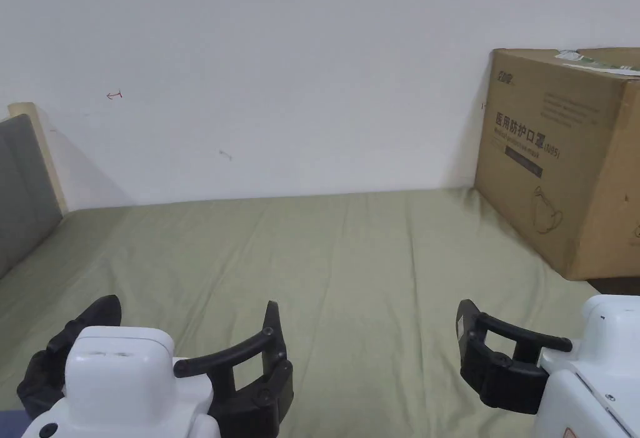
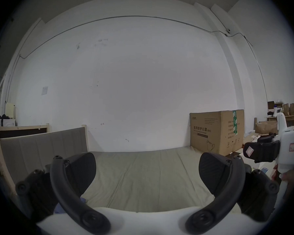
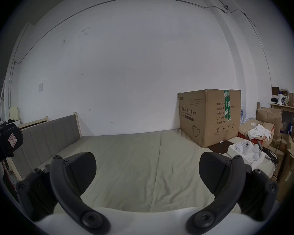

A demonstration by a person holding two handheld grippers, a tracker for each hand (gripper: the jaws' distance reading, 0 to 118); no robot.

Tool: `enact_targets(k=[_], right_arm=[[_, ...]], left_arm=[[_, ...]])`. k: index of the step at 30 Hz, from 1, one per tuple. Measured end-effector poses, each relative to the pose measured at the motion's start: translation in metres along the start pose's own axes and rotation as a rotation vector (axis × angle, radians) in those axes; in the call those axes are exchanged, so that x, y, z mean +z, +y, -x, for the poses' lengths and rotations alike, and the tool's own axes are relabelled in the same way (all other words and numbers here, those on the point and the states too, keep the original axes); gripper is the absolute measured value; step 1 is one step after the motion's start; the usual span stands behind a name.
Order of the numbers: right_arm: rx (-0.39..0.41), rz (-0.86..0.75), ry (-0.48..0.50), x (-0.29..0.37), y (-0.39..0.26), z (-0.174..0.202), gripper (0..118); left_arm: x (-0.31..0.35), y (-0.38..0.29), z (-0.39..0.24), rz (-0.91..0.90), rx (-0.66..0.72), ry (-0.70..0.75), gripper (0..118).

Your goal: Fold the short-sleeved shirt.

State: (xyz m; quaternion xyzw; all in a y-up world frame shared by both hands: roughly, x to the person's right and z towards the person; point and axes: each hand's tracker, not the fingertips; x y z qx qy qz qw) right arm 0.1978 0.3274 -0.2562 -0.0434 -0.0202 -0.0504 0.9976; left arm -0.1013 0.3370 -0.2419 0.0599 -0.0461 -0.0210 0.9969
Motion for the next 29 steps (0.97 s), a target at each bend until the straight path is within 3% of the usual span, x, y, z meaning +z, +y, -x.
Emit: enact_targets(k=[17, 29], right_arm=[[0.050, 0.009, 0.031, 0.002, 0.000, 0.017, 118], [0.059, 0.052, 0.047, -0.002, -0.009, 0.022, 118]], left_arm=[[-0.013, 0.006, 0.011, 0.147, 0.162, 0.095, 118], [-0.014, 0.005, 0.008, 0.174, 0.145, 0.108, 118]])
